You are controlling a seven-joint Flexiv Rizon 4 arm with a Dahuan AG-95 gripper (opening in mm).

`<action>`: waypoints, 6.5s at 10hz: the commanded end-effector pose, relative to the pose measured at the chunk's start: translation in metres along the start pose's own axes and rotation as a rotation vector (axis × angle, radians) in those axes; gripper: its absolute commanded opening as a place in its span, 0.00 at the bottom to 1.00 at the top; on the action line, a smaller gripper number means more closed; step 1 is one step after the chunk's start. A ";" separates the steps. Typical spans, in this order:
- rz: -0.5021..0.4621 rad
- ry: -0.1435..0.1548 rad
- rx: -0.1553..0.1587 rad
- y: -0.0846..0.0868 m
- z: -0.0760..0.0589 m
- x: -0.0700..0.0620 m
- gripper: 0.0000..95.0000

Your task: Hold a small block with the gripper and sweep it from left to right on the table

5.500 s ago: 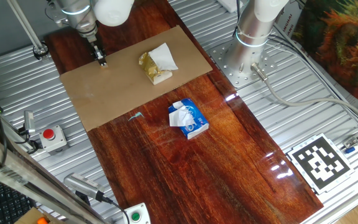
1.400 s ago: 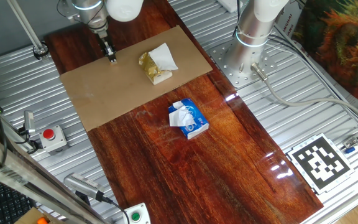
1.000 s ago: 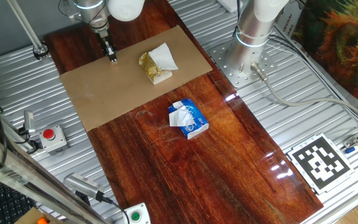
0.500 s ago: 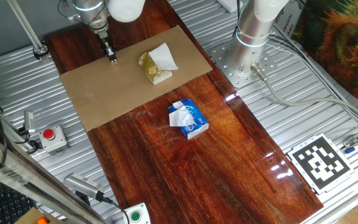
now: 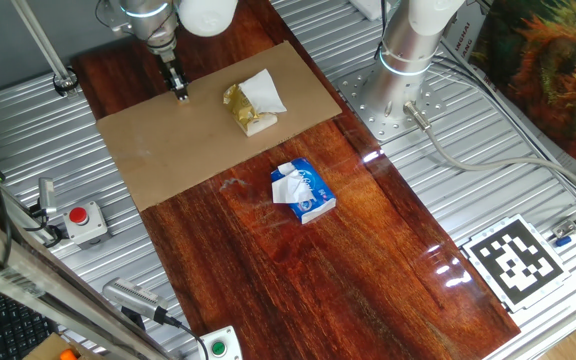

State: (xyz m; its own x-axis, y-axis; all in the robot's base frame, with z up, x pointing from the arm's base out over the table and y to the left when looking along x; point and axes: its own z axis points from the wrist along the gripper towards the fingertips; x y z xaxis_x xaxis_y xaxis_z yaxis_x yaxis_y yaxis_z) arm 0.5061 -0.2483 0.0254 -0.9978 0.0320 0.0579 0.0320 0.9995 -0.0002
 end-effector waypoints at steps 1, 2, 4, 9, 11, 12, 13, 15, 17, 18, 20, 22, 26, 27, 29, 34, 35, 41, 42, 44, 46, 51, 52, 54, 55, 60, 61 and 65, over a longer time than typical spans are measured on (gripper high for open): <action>-0.003 0.003 0.005 -0.001 0.001 -0.001 0.20; -0.002 -0.003 0.003 -0.001 0.001 -0.001 0.20; -0.003 -0.025 0.006 -0.001 0.001 -0.001 0.20; -0.018 -0.018 -0.018 -0.001 0.001 -0.001 0.20; -0.026 -0.018 -0.008 -0.001 0.001 -0.001 0.20; -0.027 -0.006 -0.009 -0.001 0.001 -0.001 0.20; -0.028 0.000 -0.007 -0.001 0.001 -0.001 0.20; -0.035 -0.020 -0.003 -0.001 0.001 -0.001 0.20; -0.038 -0.006 0.006 -0.001 0.001 -0.001 0.20; -0.032 -0.006 0.002 -0.001 0.001 -0.001 0.20; -0.034 -0.018 0.002 -0.001 0.001 -0.001 0.20; -0.029 -0.004 -0.007 -0.001 0.001 -0.001 0.20; -0.038 -0.006 0.017 -0.001 0.001 -0.001 0.20; -0.033 0.008 0.004 -0.001 0.001 -0.001 0.20; -0.023 0.000 -0.007 -0.001 0.001 -0.001 0.20; -0.028 0.007 0.008 -0.001 0.001 -0.001 0.20; -0.032 -0.007 0.011 -0.001 0.001 -0.001 0.20; -0.034 -0.008 0.007 -0.001 0.002 0.003 0.20; -0.032 0.003 0.003 -0.001 0.002 0.003 0.20; -0.025 -0.006 -0.005 -0.001 0.002 0.006 0.20; -0.030 -0.002 0.003 -0.002 0.002 0.008 0.20; -0.028 -0.008 0.000 -0.002 0.003 0.015 0.20; -0.027 0.004 -0.002 -0.001 0.003 0.016 0.20; -0.023 -0.012 -0.002 -0.001 0.004 0.020 0.20; -0.024 -0.012 -0.003 -0.001 0.004 0.022 0.20; -0.017 -0.023 0.000 0.001 0.005 0.031 0.20; -0.017 -0.021 0.000 0.001 0.005 0.032 0.20; -0.026 -0.020 0.014 0.003 0.007 0.039 0.20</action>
State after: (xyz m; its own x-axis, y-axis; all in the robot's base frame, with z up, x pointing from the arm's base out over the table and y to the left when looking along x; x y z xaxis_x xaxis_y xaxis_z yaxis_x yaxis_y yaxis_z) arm 0.4685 -0.2446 0.0250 -0.9993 0.0071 0.0365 0.0065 0.9999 -0.0155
